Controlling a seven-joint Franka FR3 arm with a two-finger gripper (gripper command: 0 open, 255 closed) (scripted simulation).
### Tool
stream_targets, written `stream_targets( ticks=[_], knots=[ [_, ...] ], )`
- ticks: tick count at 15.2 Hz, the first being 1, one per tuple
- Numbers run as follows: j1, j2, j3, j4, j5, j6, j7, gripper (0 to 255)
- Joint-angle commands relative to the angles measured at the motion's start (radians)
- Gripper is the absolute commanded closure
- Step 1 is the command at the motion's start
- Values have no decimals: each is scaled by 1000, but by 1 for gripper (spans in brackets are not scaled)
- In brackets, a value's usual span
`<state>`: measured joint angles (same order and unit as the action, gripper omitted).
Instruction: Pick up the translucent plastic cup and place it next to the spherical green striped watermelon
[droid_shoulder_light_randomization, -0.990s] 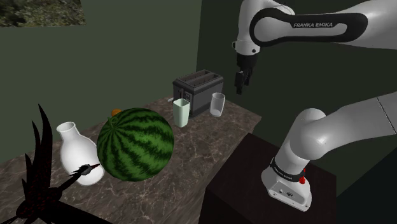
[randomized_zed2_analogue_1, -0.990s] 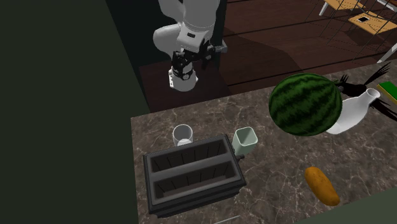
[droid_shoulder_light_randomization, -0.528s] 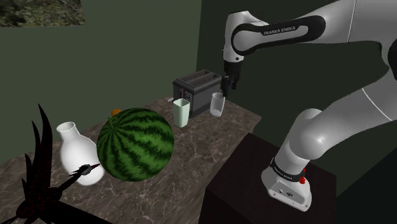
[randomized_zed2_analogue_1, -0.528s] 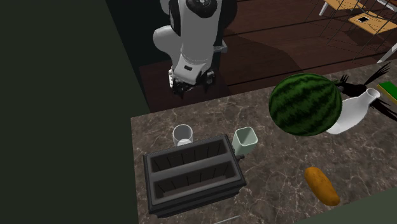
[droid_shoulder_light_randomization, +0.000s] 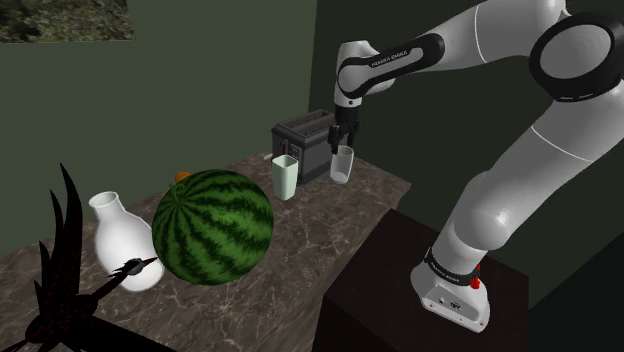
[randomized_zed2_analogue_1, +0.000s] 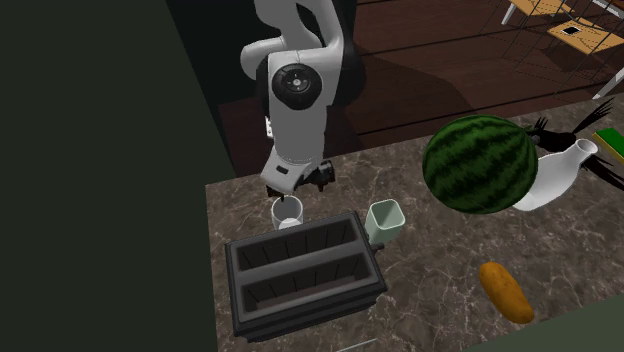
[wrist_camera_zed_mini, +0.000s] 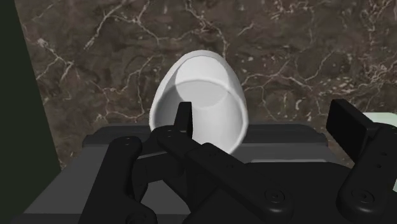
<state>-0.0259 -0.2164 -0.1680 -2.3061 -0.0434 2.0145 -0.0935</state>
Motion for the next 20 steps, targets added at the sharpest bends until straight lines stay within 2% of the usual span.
stream_targets(
  ticks=[1,9,17,18,20],
  knots=[
    [-3,79,-14,35,27,46,-9,0],
    [-3,123,-16,-28,35,153,-15,0],
    [-3,123,-16,-28,35,153,-15,0],
    [-3,123,-16,-27,35,153,-15,255],
    [-3,123,-16,-27,35,153,-15,255]
  ],
)
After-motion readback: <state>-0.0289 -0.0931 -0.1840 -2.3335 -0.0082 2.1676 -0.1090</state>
